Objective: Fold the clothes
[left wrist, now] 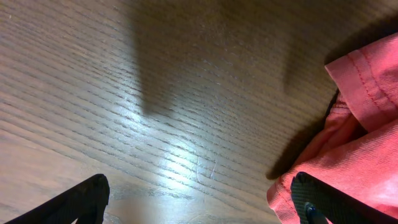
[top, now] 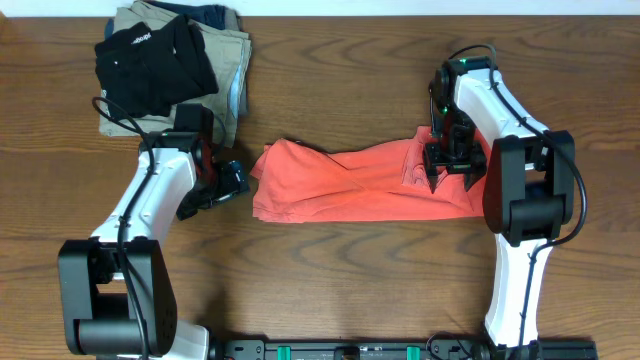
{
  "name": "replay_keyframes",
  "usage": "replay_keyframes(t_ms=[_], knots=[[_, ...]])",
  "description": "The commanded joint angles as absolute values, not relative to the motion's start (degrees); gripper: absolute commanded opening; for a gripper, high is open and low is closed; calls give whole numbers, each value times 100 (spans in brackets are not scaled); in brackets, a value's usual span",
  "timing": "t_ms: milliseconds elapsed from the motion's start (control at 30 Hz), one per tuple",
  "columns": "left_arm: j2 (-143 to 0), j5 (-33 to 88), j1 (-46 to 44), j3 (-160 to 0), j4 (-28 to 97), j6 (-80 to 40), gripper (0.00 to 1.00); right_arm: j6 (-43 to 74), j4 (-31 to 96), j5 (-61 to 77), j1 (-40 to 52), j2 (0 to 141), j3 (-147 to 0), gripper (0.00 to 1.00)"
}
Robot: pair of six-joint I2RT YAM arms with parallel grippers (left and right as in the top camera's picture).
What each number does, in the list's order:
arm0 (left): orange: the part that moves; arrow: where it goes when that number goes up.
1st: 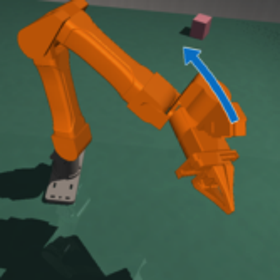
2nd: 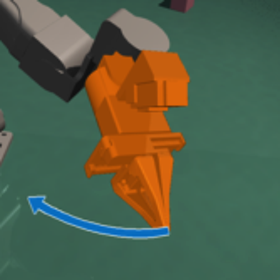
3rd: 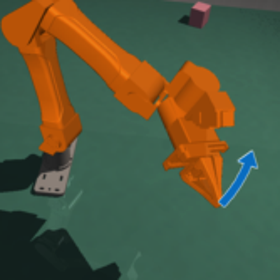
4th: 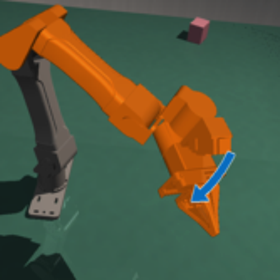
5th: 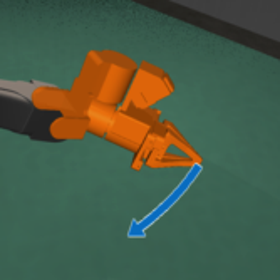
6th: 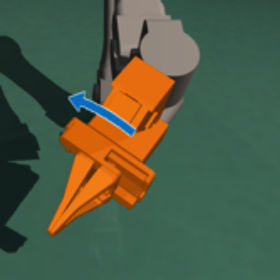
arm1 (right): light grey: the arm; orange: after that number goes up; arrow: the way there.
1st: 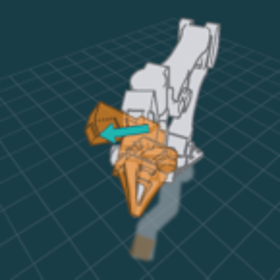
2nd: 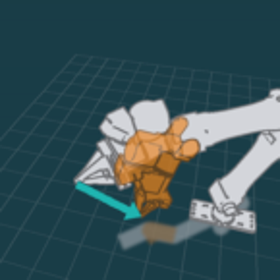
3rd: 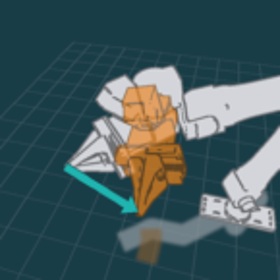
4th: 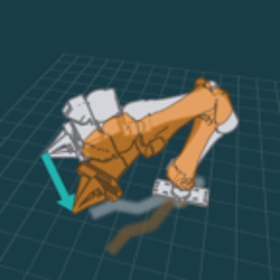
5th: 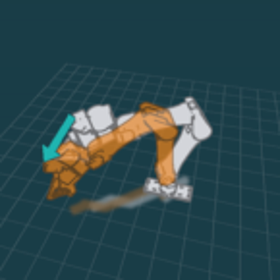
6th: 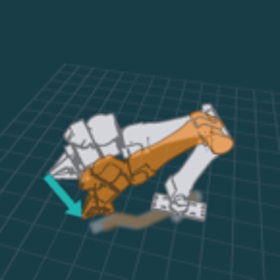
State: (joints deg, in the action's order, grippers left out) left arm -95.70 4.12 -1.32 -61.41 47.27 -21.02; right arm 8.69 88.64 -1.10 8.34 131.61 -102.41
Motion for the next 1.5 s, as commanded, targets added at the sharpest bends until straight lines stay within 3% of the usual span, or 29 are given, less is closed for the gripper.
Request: replay_keyframes(t_ms=[0,100,167,300,500,567,600,667,767,900,1100,1267,1400,1467], knots=[[-9620,401,-130,-6117,4722,-2128,95,985,8919,-97,961,12949,-10237,61],[-9620,401,-130,-6117,4709,-2128,95,980,8986,-5,1020,12748,-10237,50],[-9620,401,-130,-6117,4698,-2128,95,978,9000,104,1103,12573,-10237,20],[-9620,401,-130,-6117,4683,-2128,95,941,9004,357,1295,12285,-10237,1],[-9620,401,-130,-6117,4683,-2128,95,958,9059,239,1651,12125,-10237,2],[-9620,401,-130,-6117,4685,-2128,95,1385,9026,-504,1649,12053,-10239,17],[-9620,401,-130,-6117,4685,-2128,95,1601,8995,-834,1603,12025,-10239,31],[-9620,401,-130,-6117,4685,-2128,95,1802,8838,-1253,1446,11974,-10239,68],[-9620,401,-130,-6117,4683,-2128,95,1378,8381,-1028,1066,11966,-10237,80],[-9620,401,-130,-6117,4676,-2128,95,252,7843,-23,580,12016,-10197,80],[-9620,401,-130,-6117,4635,-2128,95,-528,7216,751,296,12016,-9837,76],[-9620,401,-130,-6117,4595,-2128,95,-757,6982,1100,331,12016,-9435,66],[-9620,401,-130,-6117,4598,-2126,95,-731,6659,1098,377,12016,-9102,50],[-9620,401,-130,-6117,4598,-2126,95,-617,6569,1094,377,12016,-8997,48]])
